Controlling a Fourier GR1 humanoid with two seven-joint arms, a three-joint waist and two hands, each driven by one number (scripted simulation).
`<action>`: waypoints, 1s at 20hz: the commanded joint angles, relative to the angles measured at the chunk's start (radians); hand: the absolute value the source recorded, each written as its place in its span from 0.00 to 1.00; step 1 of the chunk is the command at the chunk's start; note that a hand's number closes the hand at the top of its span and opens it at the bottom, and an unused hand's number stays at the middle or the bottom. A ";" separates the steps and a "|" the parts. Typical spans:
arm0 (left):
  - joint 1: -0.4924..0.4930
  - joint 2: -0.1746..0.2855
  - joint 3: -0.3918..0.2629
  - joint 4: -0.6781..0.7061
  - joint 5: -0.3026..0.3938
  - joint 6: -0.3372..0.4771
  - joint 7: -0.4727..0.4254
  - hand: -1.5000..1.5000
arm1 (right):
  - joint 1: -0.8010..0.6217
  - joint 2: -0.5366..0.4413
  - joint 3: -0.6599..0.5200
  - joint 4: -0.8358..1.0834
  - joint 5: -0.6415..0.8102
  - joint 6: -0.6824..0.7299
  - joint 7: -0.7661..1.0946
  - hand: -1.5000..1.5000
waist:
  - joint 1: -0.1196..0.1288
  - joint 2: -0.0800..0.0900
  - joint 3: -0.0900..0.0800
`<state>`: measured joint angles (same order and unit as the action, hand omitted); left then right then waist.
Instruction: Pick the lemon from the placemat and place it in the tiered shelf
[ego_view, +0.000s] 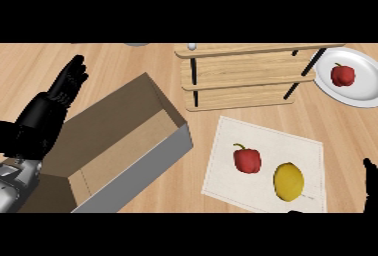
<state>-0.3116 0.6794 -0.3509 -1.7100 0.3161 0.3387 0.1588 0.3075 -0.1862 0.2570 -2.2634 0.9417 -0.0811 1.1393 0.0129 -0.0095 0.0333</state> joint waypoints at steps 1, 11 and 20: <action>0.090 -0.117 -0.068 0.097 0.010 0.006 -0.066 0.50 | -0.055 0.075 0.036 0.027 0.082 0.041 0.161 0.00 | -0.008 0.028 -0.041; 0.103 -0.098 -0.088 0.081 0.026 0.052 -0.084 0.50 | -0.119 0.184 0.007 0.125 0.164 0.109 0.136 0.00 | -0.005 0.021 -0.038; 0.078 -0.090 -0.121 0.101 0.052 0.072 -0.082 0.50 | -0.122 0.186 0.045 0.186 0.179 0.109 0.153 0.00 | -0.022 0.020 -0.037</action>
<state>-0.3126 0.7142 -0.4020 -1.6882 0.3737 0.3861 0.1174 0.1991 -0.0054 0.2694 -2.0995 1.1082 0.0218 1.1356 -0.0055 -0.0141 0.0413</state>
